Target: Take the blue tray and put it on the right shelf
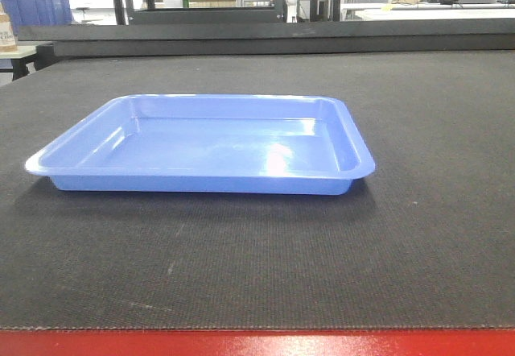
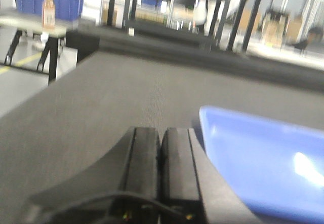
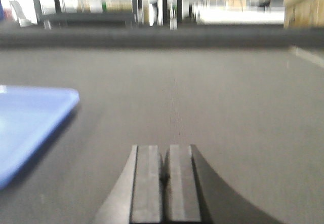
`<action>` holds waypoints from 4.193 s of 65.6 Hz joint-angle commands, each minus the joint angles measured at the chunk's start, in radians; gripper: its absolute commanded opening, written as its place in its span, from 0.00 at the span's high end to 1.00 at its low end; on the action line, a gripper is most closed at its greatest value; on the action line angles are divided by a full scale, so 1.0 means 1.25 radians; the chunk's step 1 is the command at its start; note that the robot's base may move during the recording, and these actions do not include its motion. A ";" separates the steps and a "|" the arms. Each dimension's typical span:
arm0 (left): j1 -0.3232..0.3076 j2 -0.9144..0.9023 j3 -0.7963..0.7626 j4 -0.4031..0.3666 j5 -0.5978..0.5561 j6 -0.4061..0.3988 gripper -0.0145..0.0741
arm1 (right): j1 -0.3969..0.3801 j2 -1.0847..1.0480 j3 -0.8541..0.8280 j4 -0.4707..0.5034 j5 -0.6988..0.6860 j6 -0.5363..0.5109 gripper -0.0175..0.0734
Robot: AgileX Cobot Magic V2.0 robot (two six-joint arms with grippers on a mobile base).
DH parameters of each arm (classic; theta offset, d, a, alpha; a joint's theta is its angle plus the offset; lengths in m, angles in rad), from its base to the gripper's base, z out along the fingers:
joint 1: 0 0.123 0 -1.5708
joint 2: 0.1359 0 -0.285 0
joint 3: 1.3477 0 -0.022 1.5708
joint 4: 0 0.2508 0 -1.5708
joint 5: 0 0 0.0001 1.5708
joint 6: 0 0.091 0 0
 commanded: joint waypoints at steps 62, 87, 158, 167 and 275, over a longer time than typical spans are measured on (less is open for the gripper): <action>-0.117 0.720 -0.840 0.061 0.509 0.081 0.34 | 0.294 0.727 -0.774 0.010 0.264 -0.004 0.12; -0.166 1.177 -1.169 0.153 0.800 -0.013 0.34 | 0.363 1.221 -1.212 0.004 0.698 0.143 0.12; -0.166 1.602 -1.389 0.086 0.831 -0.083 0.35 | 0.336 1.608 -1.382 -0.025 0.740 0.234 0.22; -0.166 1.603 -1.389 0.080 0.831 -0.083 0.47 | 0.336 1.608 -1.382 -0.025 0.758 0.234 0.49; -0.384 1.091 -1.189 0.096 1.113 -0.165 0.88 | 0.453 0.974 -1.078 -0.114 0.913 0.234 0.74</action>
